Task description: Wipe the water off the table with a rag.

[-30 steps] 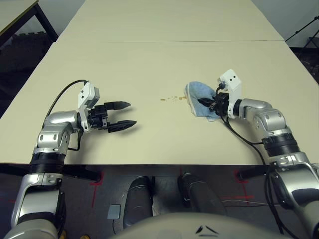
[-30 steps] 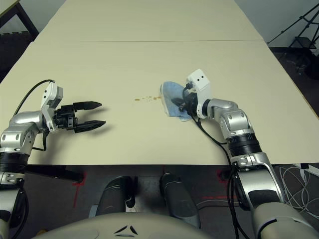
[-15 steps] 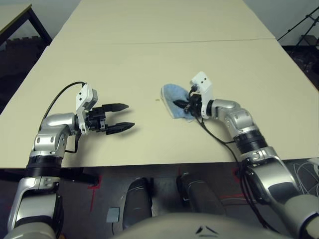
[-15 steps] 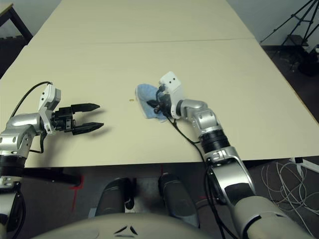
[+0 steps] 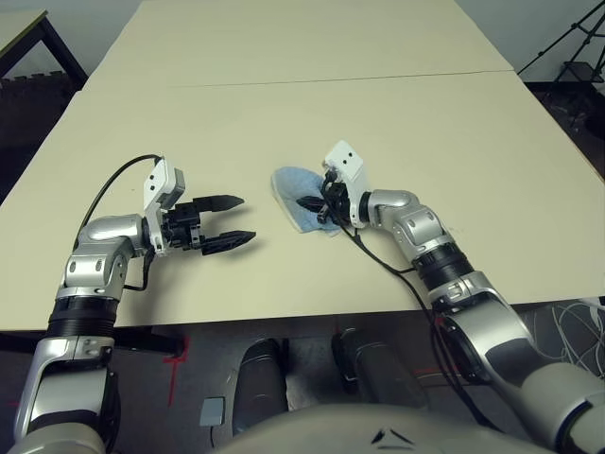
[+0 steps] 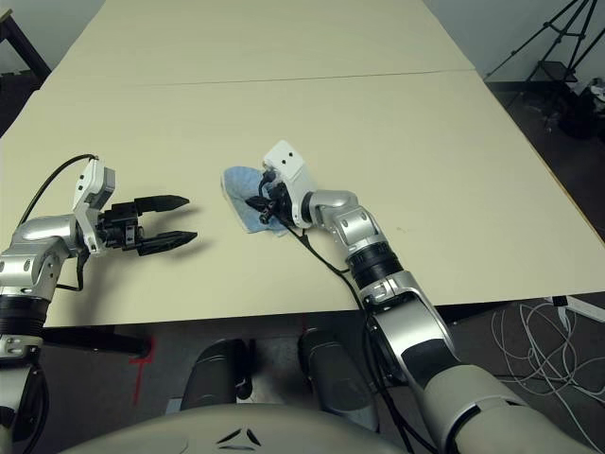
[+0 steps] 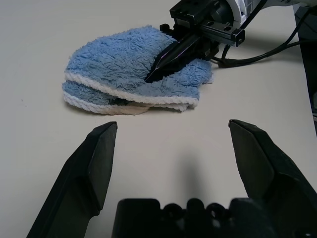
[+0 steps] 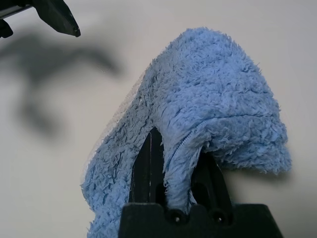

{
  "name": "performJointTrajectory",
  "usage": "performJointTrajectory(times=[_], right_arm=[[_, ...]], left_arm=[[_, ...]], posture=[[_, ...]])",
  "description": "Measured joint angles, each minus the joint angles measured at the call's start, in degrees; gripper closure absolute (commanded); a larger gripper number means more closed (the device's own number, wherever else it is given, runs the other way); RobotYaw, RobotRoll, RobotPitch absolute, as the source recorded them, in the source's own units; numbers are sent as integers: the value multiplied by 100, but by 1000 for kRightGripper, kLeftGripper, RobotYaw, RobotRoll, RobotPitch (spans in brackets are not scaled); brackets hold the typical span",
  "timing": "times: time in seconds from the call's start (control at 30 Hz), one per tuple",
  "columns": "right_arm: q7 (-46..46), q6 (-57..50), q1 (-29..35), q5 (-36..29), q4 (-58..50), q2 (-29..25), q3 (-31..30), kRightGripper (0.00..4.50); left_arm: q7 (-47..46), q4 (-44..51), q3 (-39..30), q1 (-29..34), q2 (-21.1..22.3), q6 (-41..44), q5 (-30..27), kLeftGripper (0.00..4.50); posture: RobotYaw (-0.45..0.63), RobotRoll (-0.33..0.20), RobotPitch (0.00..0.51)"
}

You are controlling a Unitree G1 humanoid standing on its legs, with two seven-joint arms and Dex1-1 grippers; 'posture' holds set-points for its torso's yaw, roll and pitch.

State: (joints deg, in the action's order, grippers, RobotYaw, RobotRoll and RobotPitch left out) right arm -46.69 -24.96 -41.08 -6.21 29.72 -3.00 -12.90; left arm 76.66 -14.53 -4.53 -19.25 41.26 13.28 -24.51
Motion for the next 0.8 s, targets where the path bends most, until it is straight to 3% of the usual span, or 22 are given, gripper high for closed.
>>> performJointTrajectory(times=[0.23,0.8], right_arm=[[-187,-42,24,-96,-82,-544,94,4394],[-325,-911,826,-620,-1241,-2381,700,4395]], left_arm=[[-3,-2,2,-2,-1,1,0,0],[60,-219,105,-199,-50,-52,7,0]], posture=[[-159,0,135],[-197,0,139]])
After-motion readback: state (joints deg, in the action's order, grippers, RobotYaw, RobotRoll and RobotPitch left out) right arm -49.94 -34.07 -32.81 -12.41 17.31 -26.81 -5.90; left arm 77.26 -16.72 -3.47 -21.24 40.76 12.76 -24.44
